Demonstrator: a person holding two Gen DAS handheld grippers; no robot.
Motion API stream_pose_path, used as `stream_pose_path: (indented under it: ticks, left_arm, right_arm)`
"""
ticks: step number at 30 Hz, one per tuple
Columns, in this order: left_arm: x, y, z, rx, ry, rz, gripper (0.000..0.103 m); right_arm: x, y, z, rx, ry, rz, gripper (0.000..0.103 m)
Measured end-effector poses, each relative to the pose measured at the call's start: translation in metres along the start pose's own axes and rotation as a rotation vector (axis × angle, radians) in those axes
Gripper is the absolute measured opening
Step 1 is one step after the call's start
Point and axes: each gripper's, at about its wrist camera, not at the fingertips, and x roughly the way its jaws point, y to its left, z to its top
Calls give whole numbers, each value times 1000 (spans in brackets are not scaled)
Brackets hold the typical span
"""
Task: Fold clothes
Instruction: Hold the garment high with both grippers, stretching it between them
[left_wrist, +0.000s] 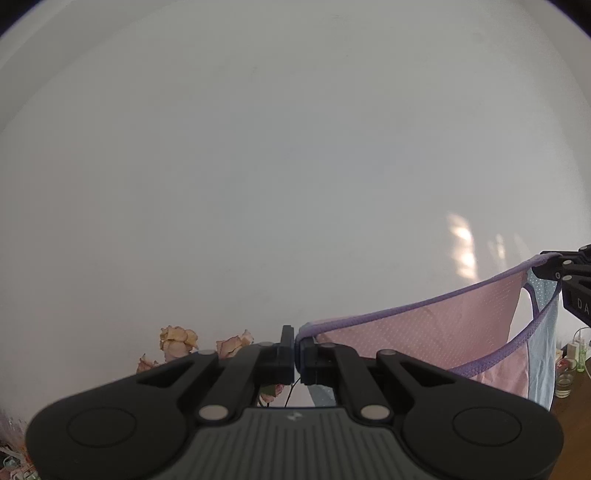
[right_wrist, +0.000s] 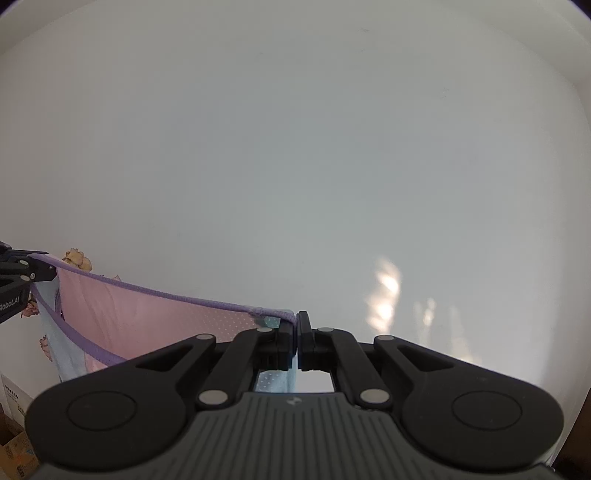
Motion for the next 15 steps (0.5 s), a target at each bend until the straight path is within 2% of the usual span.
stream_pose_path:
  ticks: [6,8,13,15]
  left_arm:
    - [16,-11,-12,-10,16,-3,2]
    - [34,-3,-11,-15,22,-5,2]
    - [55,-21,-20,0,30,-6,2]
    - [84,-7,-1,-7,34,-13,2]
  right_arm:
    - [13,-4,-3,0,15,13,1]
    - [16,0,-5,2,22,17,1]
    - [31,7,-16,-9,49,11,1]
    - [39,3,-15,-8,58,11,1]
